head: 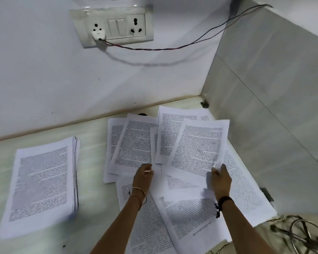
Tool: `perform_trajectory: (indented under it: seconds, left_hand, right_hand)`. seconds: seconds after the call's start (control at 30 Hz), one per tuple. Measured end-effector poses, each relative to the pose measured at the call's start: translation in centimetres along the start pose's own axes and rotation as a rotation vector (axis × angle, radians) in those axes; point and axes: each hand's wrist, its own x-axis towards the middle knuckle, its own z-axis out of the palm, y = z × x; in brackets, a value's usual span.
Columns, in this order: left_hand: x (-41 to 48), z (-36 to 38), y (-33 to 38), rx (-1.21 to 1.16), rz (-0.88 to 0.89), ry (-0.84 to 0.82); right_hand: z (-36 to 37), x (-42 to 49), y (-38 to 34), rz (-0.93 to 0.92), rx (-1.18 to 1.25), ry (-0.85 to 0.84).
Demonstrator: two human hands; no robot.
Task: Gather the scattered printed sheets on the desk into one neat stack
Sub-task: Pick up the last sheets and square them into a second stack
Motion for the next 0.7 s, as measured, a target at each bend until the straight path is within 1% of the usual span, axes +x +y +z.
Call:
perform_trajectory:
  seconds: [0.13,0.27,0.33,0.43,0.5,0.57,0.67,0.7]
  left_hand:
    - [3.6,-0.2,2.0,-0.087,-0.021,0.013]
    - [7.0,0.2,2.8,-0.112,-0.018,-0.053]
    - [9.0,0.7,2.9,-0.086,-0.009,-0.095]
    - [10.9,1.4,3.7,-0.027,-0.009,-0.154]
    - [11.5,1.8,4.0,-0.056,-0.030,-0.212]
    - [11.5,1.7,4.5,-0.120,-0.090,-0.222]
    - [11.5,1.2,4.4,-0.225,-0.185,-0.184]
    - [11.5,1.1,3.9,-0.235,-0.206,-0.165]
  right_hand:
    - [1.3,3.2,-2.8,-0.092,-0.122,-0.044]
    - [4.0,6.5,-4.2,-0.024,-0.289,-0.115]
    - [5.6,7.7,-4.7,-0.031,-0.327,-0.103]
    - [7.2,8.9,-5.9,-0.030,-0.282,-0.153]
    - [7.7,9.5,-6.3,0.015,-0.234,-0.204]
    - [7.8,9.8,-6.1,-0.035,-0.230,-0.227]
    - [7.3,10.3,-5.4,-0.094,-0.198,-0.146]
    - [6.7,10.0,-5.5,-0.088,-0.170,-0.125]
